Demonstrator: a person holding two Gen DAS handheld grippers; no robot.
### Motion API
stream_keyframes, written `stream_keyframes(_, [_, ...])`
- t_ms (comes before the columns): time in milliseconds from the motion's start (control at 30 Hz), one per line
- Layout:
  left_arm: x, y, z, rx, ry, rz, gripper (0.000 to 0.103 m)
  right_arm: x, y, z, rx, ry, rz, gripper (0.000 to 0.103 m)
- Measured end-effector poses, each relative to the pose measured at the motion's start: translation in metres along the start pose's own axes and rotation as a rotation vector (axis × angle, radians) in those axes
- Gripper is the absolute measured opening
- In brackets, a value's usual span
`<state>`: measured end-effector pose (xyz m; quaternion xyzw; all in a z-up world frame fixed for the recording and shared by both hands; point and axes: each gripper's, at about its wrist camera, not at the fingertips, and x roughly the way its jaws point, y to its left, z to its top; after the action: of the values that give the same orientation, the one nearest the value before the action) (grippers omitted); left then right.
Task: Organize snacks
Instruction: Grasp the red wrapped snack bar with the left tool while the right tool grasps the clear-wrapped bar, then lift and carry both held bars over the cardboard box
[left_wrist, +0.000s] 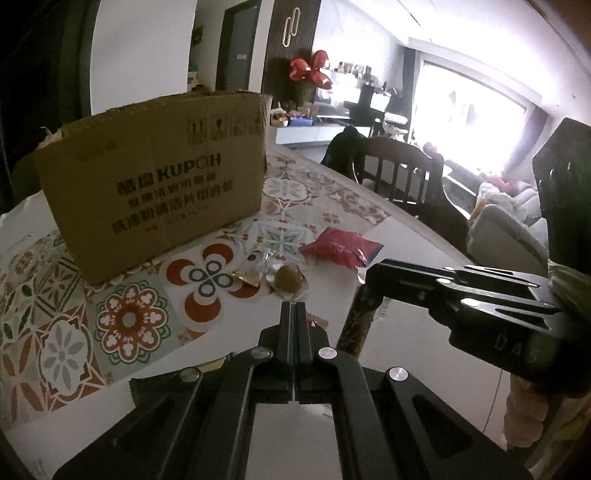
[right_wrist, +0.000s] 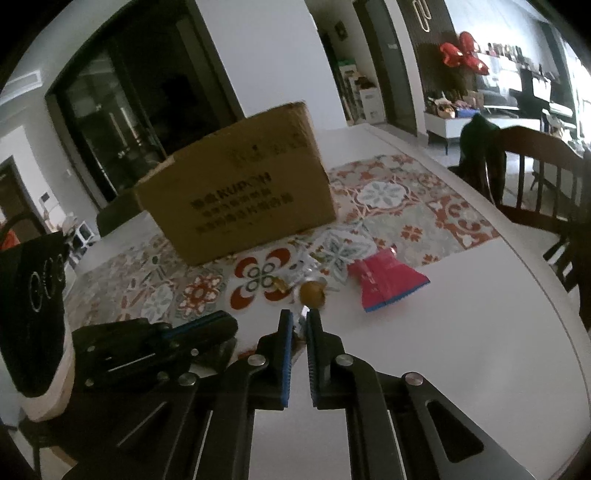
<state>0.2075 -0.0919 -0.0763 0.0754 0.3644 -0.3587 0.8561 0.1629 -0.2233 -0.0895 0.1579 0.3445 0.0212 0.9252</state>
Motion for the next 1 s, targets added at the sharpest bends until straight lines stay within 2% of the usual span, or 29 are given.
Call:
stream_keyframes(100, [0.002,-0.003,-0.002,0.037,0.025,-0.005,0.002,-0.004,0.004,0.000,-0.016,-0.011,-0.010,0.008])
stream_keyframes(200, [0.011,-0.005,-0.005,0.079,0.068,-0.007,0.014,-0.004,0.004,-0.001,-0.022,-0.002,-0.023,0.008])
stream_keyframes(400, [0.024,-0.012,-0.007,0.114,0.106,-0.025,0.026,0.002,-0.004,-0.007,0.004,0.036,-0.026,0.008])
stream_keyframes(700, [0.041,-0.011,-0.008,0.096,0.144,-0.010,0.026,0.005,-0.012,-0.008,0.027,0.046,-0.035,0.008])
stream_keyframes(800, [0.044,-0.011,-0.008,0.084,0.150,-0.013,0.018,0.006,-0.014,-0.008,0.031,0.047,-0.035,0.008])
stream_keyframes(867, [0.040,-0.011,-0.008,0.076,0.138,-0.012,0.014,0.005,-0.014,-0.007,0.030,0.046,-0.032,0.008])
stream_keyframes(1000, [0.019,-0.012,-0.002,0.055,0.078,0.033,0.014,0.002,-0.011,-0.005,0.021,0.031,-0.017,0.008])
